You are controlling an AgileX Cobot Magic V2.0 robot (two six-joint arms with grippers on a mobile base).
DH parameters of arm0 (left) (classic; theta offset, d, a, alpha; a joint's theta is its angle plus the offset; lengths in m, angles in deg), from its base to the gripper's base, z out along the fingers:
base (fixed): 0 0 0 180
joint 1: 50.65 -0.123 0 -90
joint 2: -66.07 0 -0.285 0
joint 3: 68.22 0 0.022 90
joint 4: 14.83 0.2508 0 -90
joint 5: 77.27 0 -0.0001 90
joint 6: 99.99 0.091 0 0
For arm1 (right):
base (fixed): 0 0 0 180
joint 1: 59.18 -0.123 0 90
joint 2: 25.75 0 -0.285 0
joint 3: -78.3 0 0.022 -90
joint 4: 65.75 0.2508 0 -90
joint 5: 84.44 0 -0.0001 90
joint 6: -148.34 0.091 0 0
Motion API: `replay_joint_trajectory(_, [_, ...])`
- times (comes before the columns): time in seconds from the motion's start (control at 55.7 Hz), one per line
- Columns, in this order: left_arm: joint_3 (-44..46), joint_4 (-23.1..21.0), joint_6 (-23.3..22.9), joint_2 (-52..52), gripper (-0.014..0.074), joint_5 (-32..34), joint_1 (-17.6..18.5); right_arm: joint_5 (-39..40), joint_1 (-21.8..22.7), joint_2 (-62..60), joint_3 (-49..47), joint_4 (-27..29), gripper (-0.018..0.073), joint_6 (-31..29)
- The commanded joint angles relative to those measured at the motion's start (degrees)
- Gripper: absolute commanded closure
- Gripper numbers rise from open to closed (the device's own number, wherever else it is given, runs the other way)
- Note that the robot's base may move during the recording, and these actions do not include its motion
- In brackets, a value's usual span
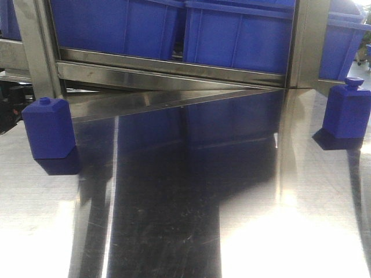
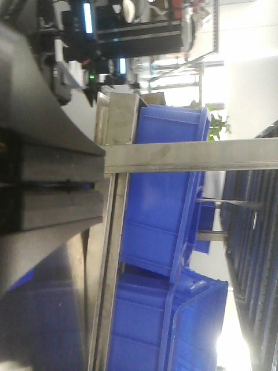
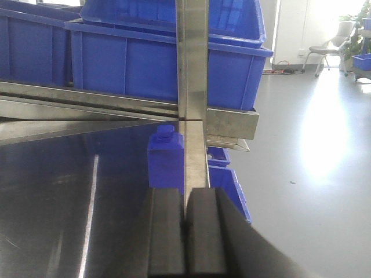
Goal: Pick and sort blue part to right shelf
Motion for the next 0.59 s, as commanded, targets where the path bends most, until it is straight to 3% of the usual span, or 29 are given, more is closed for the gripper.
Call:
replay_joint_trajectory(0.0, [9.0,-2.1,-0.2,-5.6,0.0468,-6.0,-0.1,5.1,-0.1,-0.3,-0.5,-0.4,0.0522,-0.2])
replay_joint_trajectory(0.18, [18.5,-4.9,0.0,-16.2,0.0427,-14.7,-0.1,5.1,-0.1,-0.3,-0.5,-0.4,0.0522,-0.2])
replay_joint_trajectory(0.431, [24.2,-11.8,4.6,-29.7,0.0125,-20.9,-0.1,5.1,-0.1,-0.3,-0.5,-0.4,0.0522,-0.2])
replay_joint_trajectory(0.575, [28.3,-15.7,4.6,-38.1,0.005,-25.0,-0.1,5.1,-0.1,-0.3,-0.5,-0.4,0.0522,-0.2])
